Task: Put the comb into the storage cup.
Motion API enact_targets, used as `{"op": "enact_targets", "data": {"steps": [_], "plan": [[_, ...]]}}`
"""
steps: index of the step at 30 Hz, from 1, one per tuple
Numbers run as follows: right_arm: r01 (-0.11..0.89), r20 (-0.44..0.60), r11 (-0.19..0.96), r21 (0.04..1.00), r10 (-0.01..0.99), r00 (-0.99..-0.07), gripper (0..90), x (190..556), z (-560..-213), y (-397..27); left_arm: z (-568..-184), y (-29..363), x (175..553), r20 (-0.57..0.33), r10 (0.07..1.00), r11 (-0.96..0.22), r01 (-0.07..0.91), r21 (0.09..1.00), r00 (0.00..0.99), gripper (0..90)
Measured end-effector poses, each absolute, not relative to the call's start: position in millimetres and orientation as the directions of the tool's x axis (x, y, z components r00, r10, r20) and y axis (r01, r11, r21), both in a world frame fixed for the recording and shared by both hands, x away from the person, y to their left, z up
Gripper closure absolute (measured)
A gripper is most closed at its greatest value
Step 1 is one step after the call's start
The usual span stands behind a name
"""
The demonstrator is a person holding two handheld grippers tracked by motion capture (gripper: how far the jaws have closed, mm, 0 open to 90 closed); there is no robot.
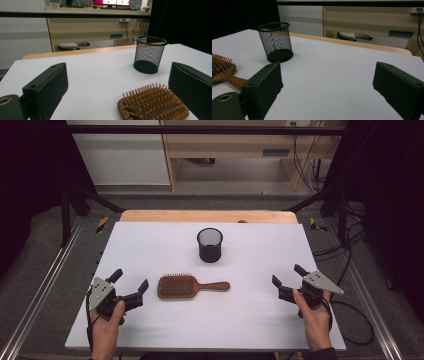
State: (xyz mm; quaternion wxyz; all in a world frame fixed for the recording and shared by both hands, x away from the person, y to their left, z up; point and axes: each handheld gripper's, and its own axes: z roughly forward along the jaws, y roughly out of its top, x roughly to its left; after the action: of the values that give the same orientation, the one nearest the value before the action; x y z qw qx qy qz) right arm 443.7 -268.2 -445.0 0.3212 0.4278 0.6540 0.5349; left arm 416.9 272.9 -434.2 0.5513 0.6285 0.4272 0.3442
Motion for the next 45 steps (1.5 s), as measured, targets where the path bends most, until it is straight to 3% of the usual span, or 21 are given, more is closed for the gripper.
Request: {"op": "enact_targets", "data": {"steps": [14,21,27,37,41,45], "plan": [[0.212,0.020,0.079,0.974,0.903,-0.430,6.7,442.7,-445.5,-266.5,-418.9,221.7,419.8,-0.020,0.877,-0.109,0.240,0.964,0.480,5.7],[0.207,0.015,0.086,0.974,0.898,-0.440,6.6,441.7,-445.2,-263.9,-411.3,169.3,441.8,-0.015,0.856,-0.158,0.291,0.944,0.517,15.0],[0.205,0.015,0.087,0.975,0.893,-0.449,6.6,442.2,-444.6,-263.7,-409.9,120.6,455.3,0.014,0.823,-0.229,0.309,0.923,0.568,33.1],[0.195,0.016,0.086,0.977,0.883,-0.468,6.8,441.0,-442.7,-262.5,-417.6,69.4,475.2,-0.027,0.787,-0.279,0.395,0.875,0.616,70.5],[0.195,0.014,0.089,0.977,0.881,-0.473,7.1,441.1,-442.4,-262.0,-423.1,53.1,486.5,-0.063,0.791,-0.297,0.471,0.831,0.609,86.5],[0.193,0.013,0.090,0.977,0.879,-0.476,7.1,440.8,-442.1,-262.1,-432.6,42.5,495.8,-0.085,0.795,-0.311,0.523,0.794,0.601,90.0]]}}
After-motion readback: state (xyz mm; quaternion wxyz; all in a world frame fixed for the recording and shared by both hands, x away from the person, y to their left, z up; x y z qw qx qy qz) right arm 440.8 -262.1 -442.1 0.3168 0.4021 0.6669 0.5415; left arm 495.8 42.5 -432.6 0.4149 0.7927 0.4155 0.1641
